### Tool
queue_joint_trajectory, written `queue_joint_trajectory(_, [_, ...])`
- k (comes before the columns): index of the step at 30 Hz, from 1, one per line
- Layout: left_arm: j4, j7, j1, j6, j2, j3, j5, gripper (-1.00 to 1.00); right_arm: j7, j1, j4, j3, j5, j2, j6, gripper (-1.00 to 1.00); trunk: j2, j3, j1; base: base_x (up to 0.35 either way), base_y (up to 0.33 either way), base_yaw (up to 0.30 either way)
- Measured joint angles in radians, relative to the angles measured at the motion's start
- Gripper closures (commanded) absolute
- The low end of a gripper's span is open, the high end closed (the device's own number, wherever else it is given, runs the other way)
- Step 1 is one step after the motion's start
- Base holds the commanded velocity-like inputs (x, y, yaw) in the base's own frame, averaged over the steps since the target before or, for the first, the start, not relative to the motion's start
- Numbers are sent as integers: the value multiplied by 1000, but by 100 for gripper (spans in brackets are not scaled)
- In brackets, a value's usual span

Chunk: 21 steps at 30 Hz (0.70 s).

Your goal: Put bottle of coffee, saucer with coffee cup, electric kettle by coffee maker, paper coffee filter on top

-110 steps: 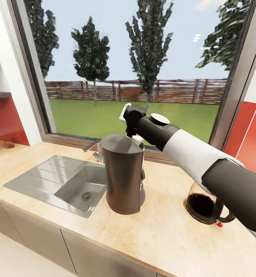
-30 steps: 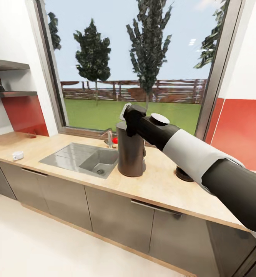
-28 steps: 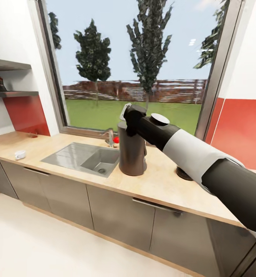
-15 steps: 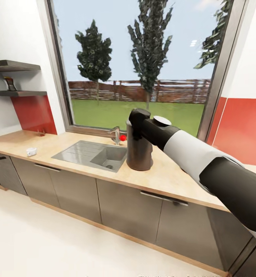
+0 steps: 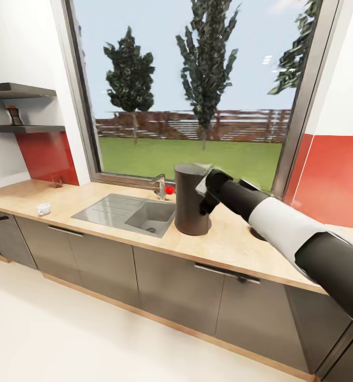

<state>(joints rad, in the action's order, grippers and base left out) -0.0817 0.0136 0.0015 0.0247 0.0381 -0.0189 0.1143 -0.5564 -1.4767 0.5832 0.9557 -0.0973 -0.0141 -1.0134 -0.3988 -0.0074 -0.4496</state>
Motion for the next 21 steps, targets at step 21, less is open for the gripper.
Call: queue_joint_trajectory(21, [-1,1,0,-1,1,1,-10,-100,-3,360,-7,0,462,8,146,-100,0,0,0,0,0,0])
